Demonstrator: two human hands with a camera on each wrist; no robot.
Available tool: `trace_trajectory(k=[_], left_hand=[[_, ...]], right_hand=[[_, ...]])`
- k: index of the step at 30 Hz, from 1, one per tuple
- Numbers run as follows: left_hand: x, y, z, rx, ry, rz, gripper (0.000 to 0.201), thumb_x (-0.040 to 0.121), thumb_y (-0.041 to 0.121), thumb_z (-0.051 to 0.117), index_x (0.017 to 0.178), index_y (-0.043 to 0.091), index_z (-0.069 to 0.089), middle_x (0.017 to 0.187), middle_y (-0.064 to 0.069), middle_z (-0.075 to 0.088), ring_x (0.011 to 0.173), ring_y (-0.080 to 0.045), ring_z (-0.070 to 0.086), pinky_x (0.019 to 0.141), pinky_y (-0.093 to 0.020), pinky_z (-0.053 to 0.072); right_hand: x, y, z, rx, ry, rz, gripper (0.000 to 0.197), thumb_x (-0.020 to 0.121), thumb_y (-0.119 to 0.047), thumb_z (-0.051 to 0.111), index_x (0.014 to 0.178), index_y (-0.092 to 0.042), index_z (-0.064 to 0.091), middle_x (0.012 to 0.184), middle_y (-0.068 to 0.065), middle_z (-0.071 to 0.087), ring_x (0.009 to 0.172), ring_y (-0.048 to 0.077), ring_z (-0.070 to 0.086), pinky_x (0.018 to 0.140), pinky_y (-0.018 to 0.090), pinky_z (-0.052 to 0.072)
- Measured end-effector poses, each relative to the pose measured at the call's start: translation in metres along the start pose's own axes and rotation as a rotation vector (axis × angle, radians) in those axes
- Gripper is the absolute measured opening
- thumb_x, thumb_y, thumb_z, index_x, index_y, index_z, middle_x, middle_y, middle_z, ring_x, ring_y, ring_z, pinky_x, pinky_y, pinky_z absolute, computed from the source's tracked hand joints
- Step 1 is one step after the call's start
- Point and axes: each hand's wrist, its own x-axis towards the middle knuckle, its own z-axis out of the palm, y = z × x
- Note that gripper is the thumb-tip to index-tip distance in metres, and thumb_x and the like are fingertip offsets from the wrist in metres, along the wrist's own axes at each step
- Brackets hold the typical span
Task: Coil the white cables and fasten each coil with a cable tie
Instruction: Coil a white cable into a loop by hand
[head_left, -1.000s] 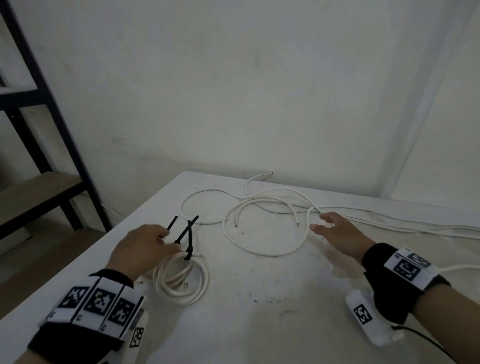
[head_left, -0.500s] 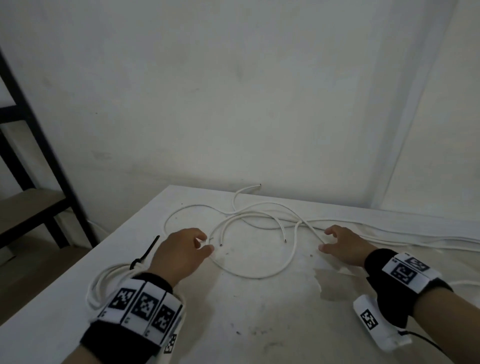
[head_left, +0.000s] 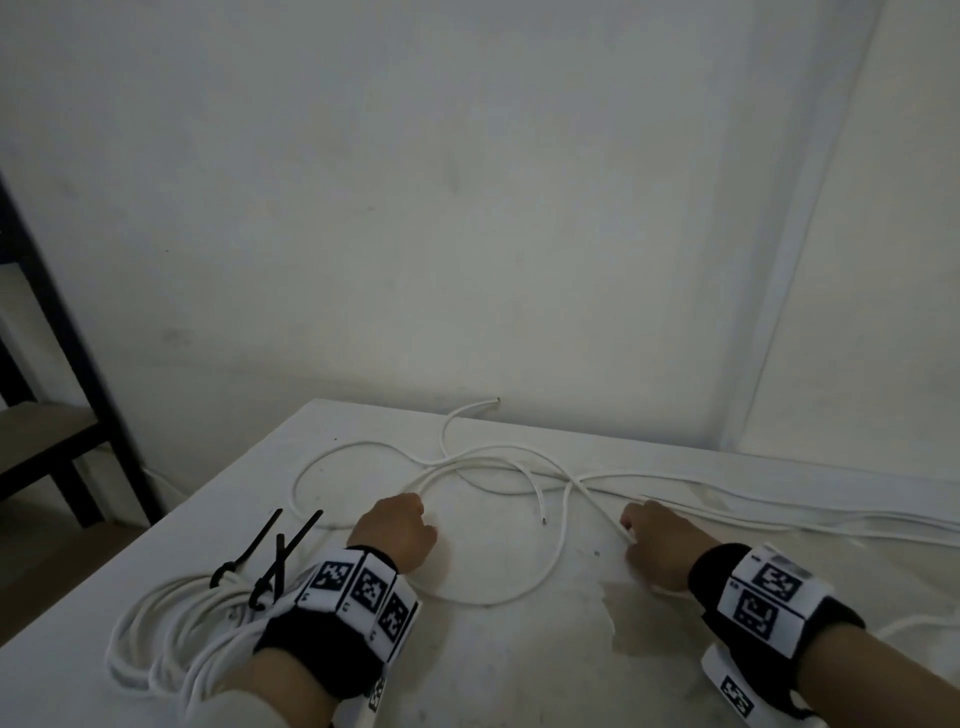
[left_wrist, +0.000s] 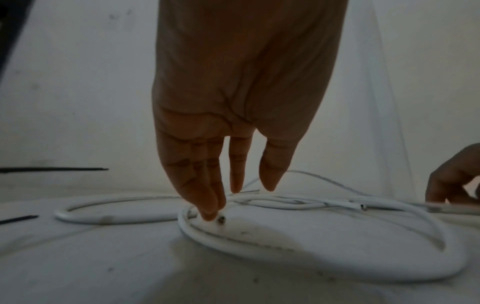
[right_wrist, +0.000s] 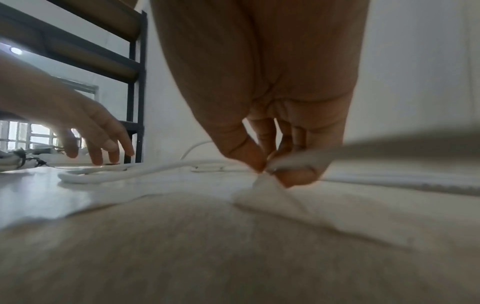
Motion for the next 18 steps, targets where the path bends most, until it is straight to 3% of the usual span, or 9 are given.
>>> trace_trajectory(k=[2,5,7,11,15,18], left_hand=[[0.005,-0.003,0.002,0.009,-0.017,-0.04,0.044,0.097,0.026,0.039,0.136,0.007,0.036,0.14,-0.011,0.042,0.128,-0.024,0.042,0.098,-0.026,0.035],[0.011,-0.007,0.004,-0.027,-0.015,-0.078,0.05,0.096,0.023,0.04,0.141,0.008,0.027,0.14,-0.014,0.039,0.127,-0.028,0.042,0.1,-0.031,0.036],[0.012,-0.006,0.005,-0.054,-0.004,-0.083,0.052,0.095,0.021,0.041,0.142,0.009,0.023,0.139,-0.016,0.039,0.126,-0.03,0.043,0.099,-0.033,0.037],[0.012,0.003,0.008,-0.085,0.032,-0.071,0.066,0.094,0.022,0.043,0.147,0.015,0.006,0.141,-0.017,0.035,0.126,-0.032,0.043,0.1,-0.037,0.038],[0.012,0.029,0.009,-0.077,0.095,0.037,0.081,0.092,0.034,0.049,0.148,0.026,-0.008,0.139,-0.018,0.037,0.119,-0.032,0.049,0.096,-0.039,0.043],[0.012,0.057,0.012,-0.091,0.117,0.199,0.083,0.088,0.043,0.056,0.147,0.036,-0.003,0.131,-0.017,0.043,0.113,-0.031,0.052,0.093,-0.038,0.044]], right_hand=[[-0.002,0.005,-0.008,0.097,0.096,-0.01,0.03,0.095,-0.013,0.035,0.124,-0.007,0.042,0.131,0.013,0.038,0.116,0.028,0.045,0.084,0.026,0.032],[-0.013,0.014,-0.031,0.181,0.279,-0.033,0.029,0.097,-0.02,0.039,0.123,-0.011,0.048,0.121,0.014,0.051,0.109,0.028,0.05,0.079,0.027,0.033],[-0.024,0.022,-0.046,0.208,0.402,-0.058,0.027,0.098,-0.027,0.04,0.119,-0.016,0.053,0.105,0.01,0.058,0.099,0.027,0.054,0.074,0.028,0.034],[-0.04,0.038,-0.069,0.432,0.614,-0.146,0.007,0.096,-0.02,0.046,0.096,-0.018,0.053,0.074,0.003,0.053,0.072,0.026,0.049,0.063,0.03,0.033],[-0.057,0.05,-0.079,0.665,0.724,-0.25,0.012,0.091,-0.01,0.05,0.081,-0.017,0.053,0.064,0.002,0.046,0.049,0.009,0.038,0.046,0.014,0.032],[-0.074,0.053,-0.081,0.725,0.741,-0.339,0.018,0.09,-0.004,0.05,0.076,-0.016,0.053,0.057,0.002,0.039,0.045,0.007,0.035,0.043,0.013,0.028]])
